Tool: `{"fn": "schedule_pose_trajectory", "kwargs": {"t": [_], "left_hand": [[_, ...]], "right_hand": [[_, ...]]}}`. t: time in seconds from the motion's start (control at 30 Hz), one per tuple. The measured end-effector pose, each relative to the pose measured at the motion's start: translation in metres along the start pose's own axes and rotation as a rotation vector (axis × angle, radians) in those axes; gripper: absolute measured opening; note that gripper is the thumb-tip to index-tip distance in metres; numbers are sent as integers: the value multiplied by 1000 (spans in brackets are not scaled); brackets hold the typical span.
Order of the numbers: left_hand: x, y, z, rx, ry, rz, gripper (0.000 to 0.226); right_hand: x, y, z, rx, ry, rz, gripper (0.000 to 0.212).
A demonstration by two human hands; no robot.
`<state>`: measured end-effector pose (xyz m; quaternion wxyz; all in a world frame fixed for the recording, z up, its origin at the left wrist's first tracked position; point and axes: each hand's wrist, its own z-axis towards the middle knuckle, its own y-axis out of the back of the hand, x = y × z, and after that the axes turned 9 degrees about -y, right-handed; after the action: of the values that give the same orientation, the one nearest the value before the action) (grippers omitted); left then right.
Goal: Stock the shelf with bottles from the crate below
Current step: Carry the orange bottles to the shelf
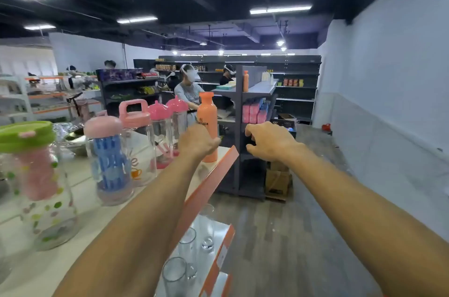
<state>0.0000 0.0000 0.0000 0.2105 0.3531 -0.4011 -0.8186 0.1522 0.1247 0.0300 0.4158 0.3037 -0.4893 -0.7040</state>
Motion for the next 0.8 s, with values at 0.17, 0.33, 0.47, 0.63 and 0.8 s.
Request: {"fn": "schedule_pose_trajectory", "kwargs": {"t": [0.17, 0.33, 0.47, 0.63, 0.8], "left_hand": [[7, -26, 33, -120, 101, -18, 78], [11, -42, 67, -243, 40, 16, 60], [-2, -59, 96, -234, -31, 45, 63], [-43, -94, 138, -241, -128, 117, 73], [-102, -143, 187, -192, -222, 60, 71]], "right_hand": [[3, -20, 45, 40, -17, -25, 39], [-4, -40, 85, 39, 3, -41, 39], [-23, -52, 111, 49, 9, -67, 38], [-70, -62, 146, 20, -17, -96, 37], [-148, -74, 189, -9, -26, -188, 33]]}}
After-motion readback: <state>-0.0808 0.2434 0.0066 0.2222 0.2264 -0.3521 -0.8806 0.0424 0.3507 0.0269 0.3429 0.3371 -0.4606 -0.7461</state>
